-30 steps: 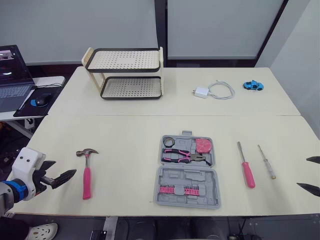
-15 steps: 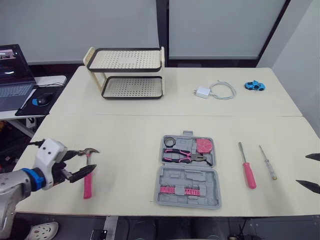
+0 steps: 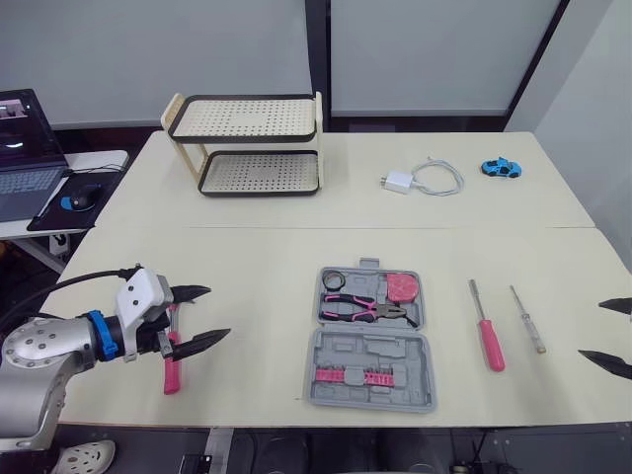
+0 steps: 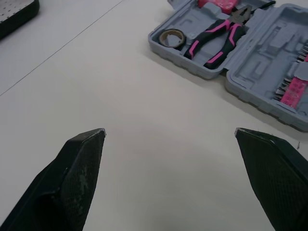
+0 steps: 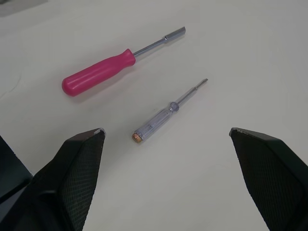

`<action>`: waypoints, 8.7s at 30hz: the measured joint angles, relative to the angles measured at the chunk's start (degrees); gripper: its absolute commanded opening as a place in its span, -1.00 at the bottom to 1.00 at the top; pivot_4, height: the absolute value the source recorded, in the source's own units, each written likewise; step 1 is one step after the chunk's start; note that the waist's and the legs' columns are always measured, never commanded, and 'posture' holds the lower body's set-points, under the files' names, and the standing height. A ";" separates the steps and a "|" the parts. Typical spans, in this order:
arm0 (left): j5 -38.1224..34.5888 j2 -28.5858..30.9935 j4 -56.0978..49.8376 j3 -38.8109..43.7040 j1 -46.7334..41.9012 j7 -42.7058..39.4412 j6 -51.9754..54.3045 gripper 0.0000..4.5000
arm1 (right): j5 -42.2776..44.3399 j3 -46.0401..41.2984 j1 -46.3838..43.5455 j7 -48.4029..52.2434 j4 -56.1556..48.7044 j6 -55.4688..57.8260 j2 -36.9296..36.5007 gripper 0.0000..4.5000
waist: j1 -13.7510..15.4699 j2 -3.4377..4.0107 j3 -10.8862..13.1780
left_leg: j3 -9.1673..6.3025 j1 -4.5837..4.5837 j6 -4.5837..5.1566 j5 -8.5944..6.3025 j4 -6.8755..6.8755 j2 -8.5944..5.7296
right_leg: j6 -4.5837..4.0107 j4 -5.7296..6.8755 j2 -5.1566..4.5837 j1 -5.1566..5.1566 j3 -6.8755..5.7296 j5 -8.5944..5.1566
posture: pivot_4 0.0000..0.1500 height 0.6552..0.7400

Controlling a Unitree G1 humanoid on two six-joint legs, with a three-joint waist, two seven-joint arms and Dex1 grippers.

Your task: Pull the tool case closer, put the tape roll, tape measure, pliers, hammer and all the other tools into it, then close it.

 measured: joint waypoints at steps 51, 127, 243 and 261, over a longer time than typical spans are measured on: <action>-6.42 -4.10 -10.09 -15.51 -13.67 -2.80 7.71 1.00 | 0.97 28.55 -27.48 -32.60 13.31 32.82 12.87 0.98 | -0.17 0.08 0.05 | -0.06 -0.03 0.00 0.01 0.04 -0.08 | 0.01 0.06 0.05 -0.05 -0.01 0.00 | 1.00 1.00; -5.76 -4.03 -12.16 -18.64 -15.36 -3.89 9.40 1.00 | 19.00 17.03 -21.28 -48.88 -29.73 70.86 32.17 -0.91 | -0.14 0.21 0.11 | -0.12 -0.06 0.01 0.01 0.01 -0.12 | 0.01 0.08 0.09 -0.11 0.01 0.00 | 1.00 1.00; -4.41 -1.46 -21.07 -16.28 -3.90 3.49 10.08 1.00 | -43.87 80.63 -65.11 11.68 26.68 -53.27 11.06 -0.36 | -0.21 0.01 0.90 | -0.05 -0.06 -0.25 0.15 0.09 0.01 | 0.02 0.13 0.09 -0.18 0.00 -0.01 | 1.00 1.00; -6.58 -3.02 -20.84 -16.18 -4.06 0.82 7.00 1.00 | -36.19 78.90 -63.66 15.88 19.05 -53.70 4.38 -0.92 | -0.23 0.01 0.90 | -0.04 -0.06 -0.23 0.14 0.09 0.03 | 0.02 0.12 0.09 -0.18 0.00 -0.01 | 1.00 1.00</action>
